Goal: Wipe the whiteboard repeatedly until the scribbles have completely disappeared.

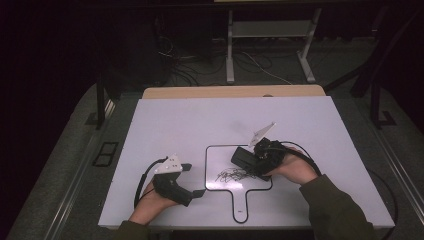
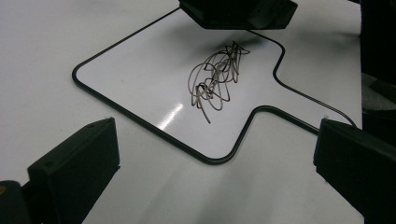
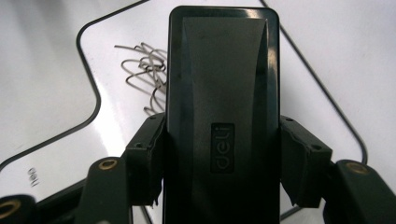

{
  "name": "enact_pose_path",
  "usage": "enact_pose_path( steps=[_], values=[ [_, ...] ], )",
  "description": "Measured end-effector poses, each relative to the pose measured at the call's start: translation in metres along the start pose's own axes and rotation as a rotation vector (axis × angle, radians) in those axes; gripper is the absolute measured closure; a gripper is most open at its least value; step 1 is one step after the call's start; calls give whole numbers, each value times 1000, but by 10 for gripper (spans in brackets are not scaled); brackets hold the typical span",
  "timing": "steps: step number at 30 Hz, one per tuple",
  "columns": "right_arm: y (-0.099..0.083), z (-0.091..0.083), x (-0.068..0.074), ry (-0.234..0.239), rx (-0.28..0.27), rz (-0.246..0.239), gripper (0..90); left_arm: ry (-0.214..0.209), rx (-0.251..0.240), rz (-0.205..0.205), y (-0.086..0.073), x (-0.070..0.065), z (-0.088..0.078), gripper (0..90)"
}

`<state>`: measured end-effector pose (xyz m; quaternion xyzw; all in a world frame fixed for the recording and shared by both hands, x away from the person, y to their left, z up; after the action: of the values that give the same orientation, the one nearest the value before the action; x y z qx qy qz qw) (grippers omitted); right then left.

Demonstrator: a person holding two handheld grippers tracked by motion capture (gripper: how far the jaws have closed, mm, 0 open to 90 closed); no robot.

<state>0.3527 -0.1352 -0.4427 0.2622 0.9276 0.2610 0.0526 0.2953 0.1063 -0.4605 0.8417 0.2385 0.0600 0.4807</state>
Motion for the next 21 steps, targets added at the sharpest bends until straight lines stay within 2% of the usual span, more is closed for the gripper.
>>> enact_pose_path(
  steps=[1, 3, 4, 7, 8, 11, 16, 21],
  values=[
    [2, 1, 1, -6, -7, -9, 382, 0, -2, -2, 0, 0, 0, 0],
    [5, 4, 5, 32, 8, -32, 383, 1, 4, 2, 0, 0, 0, 0],
    [8, 8, 8, 37, 14, -51, 383, 1, 4, 0, 0, 0, 0, 0],
    [12, 12, 11, 42, 5, -55, 384, 1, 3, 2, 0, 0, 1, 0],
    [16, 16, 13, 53, 13, -67, 384, 0, 4, 1, 0, 0, 1, 0],
    [19, 20, 15, 68, 22, -60, 385, 1, 2, 1, 0, -1, 0, 0],
    [26, 31, 20, 70, 68, -84, 388, -1, 0, 1, 0, -1, 0, 0],
    [31, 41, 25, 73, 89, -104, 389, -1, -1, -2, 0, 0, 0, 0]
  ],
)
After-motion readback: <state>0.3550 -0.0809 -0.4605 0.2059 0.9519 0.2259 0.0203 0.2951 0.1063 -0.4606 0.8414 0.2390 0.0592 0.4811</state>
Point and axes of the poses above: each handheld gripper's, and its own axes: z roughly forward along the jaws, y roughly out of its top, x roughly to its left, the point moved 6 cm from there along z, roughly forward along the jaws, and after that the axes turned 2 degrees about z, right-handed, at the moved point
